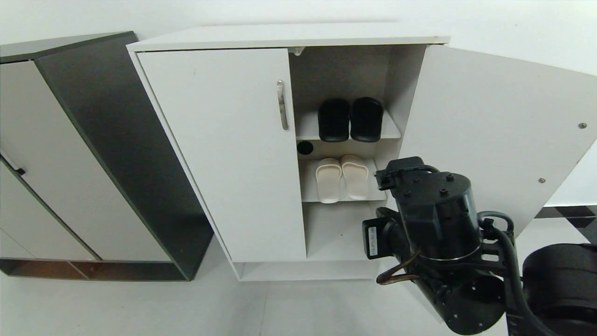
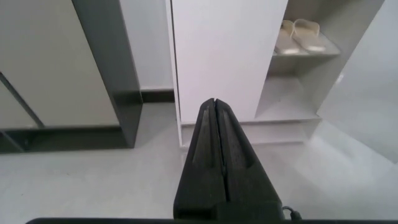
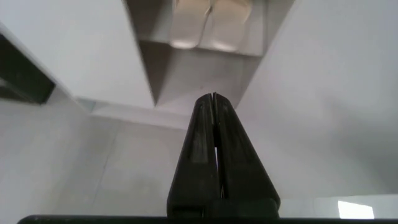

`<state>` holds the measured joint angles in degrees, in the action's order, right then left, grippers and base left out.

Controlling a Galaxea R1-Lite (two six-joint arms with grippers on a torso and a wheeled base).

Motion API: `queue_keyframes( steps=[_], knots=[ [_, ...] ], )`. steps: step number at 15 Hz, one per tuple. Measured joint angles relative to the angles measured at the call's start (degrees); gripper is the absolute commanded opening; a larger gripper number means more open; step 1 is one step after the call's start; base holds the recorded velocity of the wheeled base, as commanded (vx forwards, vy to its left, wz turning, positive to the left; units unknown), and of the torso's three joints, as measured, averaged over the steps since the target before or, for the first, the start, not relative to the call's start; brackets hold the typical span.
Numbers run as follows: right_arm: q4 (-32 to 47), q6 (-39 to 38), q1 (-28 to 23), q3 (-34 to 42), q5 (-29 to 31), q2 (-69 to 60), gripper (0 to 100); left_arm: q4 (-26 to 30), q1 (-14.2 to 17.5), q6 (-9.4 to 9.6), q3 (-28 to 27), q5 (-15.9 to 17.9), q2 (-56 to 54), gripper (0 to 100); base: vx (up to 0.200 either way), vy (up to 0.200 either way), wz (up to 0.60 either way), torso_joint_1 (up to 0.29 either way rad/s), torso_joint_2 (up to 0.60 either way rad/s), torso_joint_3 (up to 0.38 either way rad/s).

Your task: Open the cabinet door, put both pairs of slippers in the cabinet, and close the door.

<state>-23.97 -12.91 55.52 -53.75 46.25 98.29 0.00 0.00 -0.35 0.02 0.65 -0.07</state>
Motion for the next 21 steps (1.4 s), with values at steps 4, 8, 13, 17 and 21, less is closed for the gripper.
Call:
queue_keyframes(
  steps=[4,8,13,17,21],
  knots=[
    [-0.2,0.0,0.1,-0.1,0.0,0.0,0,-0.1,0.0,0.02,0.0,0.0,0.0,0,0.0,0.0,0.0,0.078,-0.52,-0.354],
    [-0.1,0.0,0.1,0.0,0.0,0.0,0,-0.1,0.0,0.02,0.0,0.0,0.0,0,0.0,0.0,0.0,0.126,-0.47,-0.338],
    [-0.1,0.1,0.1,0.0,0.1,0.0,0,-0.1,0.0,-0.02,0.0,0.0,0.0,0,0.0,0.0,0.0,0.163,-0.48,-0.32],
    [-0.1,0.1,0.1,0.0,-0.9,0.0,0,-0.1,0.0,-0.05,0.0,0.0,0.0,0,0.0,0.0,0.0,0.193,-0.51,-0.309],
    [0.0,0.1,0.1,0.0,-1.0,0.0,0,-0.1,0.0,-0.02,0.0,0.0,0.0,0,0.0,0.0,0.0,0.214,-0.52,-0.311]
  ],
)
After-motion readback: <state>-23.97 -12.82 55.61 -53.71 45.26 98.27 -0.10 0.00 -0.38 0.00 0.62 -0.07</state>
